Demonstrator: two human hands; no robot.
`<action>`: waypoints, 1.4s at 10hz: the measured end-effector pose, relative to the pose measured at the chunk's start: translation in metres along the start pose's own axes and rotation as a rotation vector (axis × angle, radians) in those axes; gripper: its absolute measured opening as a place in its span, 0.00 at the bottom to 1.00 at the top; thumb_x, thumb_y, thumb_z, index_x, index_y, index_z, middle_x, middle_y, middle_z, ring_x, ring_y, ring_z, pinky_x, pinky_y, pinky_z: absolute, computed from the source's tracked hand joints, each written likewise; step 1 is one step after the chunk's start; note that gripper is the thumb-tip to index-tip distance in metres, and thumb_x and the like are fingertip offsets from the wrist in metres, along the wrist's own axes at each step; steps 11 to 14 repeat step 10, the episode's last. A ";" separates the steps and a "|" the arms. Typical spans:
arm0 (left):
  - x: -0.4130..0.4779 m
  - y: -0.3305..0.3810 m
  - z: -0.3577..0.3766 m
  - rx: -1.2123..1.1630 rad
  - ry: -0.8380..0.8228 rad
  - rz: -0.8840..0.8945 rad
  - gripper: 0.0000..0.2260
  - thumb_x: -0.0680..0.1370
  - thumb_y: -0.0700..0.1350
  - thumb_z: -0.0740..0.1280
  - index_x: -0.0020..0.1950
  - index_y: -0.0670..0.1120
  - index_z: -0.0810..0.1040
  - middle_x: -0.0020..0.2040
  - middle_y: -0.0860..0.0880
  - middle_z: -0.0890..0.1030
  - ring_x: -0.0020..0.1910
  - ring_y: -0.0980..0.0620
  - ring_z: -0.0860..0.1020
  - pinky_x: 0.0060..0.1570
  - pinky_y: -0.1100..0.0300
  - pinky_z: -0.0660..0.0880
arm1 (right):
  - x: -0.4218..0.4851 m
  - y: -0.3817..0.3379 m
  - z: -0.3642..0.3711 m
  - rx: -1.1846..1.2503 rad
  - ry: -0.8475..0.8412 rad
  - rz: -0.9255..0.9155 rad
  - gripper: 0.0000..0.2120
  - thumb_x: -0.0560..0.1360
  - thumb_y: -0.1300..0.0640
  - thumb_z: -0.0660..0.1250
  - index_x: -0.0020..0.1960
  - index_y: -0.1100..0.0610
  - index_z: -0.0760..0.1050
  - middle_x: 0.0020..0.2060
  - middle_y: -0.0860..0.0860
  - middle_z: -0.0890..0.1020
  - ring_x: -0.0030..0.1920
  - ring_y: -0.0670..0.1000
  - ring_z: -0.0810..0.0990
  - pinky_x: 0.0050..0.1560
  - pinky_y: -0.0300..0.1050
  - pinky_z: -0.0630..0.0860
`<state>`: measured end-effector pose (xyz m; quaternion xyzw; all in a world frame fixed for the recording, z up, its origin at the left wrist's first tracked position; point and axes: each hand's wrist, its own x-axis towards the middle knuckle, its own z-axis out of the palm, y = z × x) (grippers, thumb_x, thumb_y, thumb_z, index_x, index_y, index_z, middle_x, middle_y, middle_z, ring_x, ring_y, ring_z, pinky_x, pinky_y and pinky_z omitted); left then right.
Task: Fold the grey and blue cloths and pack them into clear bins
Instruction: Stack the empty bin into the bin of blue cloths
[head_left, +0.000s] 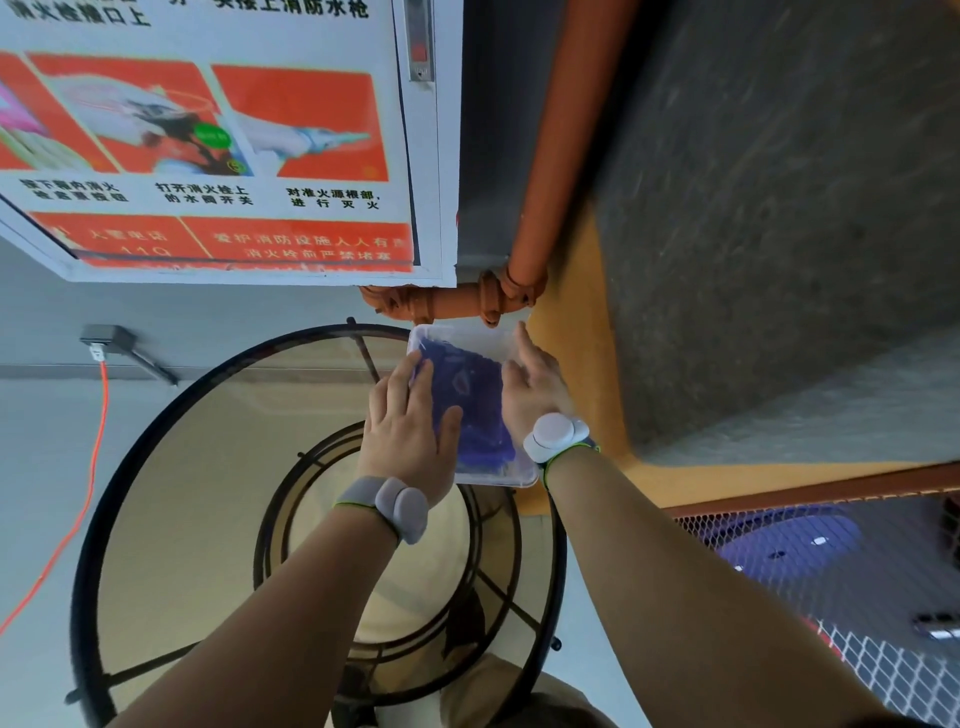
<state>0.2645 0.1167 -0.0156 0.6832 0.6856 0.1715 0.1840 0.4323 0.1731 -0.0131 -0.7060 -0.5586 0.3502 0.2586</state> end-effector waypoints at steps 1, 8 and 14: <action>0.000 -0.001 0.000 -0.006 -0.007 0.007 0.30 0.85 0.56 0.58 0.83 0.43 0.59 0.83 0.44 0.58 0.78 0.41 0.59 0.77 0.44 0.61 | -0.005 0.002 0.002 -0.059 -0.042 -0.029 0.27 0.86 0.40 0.49 0.83 0.38 0.47 0.80 0.52 0.65 0.76 0.58 0.69 0.73 0.59 0.72; -0.005 -0.008 -0.022 -0.092 -0.142 -0.035 0.33 0.85 0.60 0.51 0.85 0.50 0.43 0.86 0.49 0.45 0.84 0.48 0.46 0.81 0.47 0.53 | -0.036 -0.025 -0.007 -0.443 0.041 -0.065 0.28 0.85 0.39 0.47 0.84 0.43 0.50 0.84 0.51 0.51 0.81 0.61 0.56 0.76 0.63 0.63; -0.013 -0.003 -0.059 -0.182 -0.102 0.061 0.24 0.86 0.49 0.57 0.82 0.46 0.63 0.81 0.46 0.66 0.78 0.44 0.65 0.75 0.51 0.65 | -0.066 -0.046 -0.023 -0.293 0.045 -0.206 0.25 0.86 0.49 0.57 0.82 0.49 0.61 0.82 0.51 0.62 0.81 0.55 0.61 0.76 0.58 0.69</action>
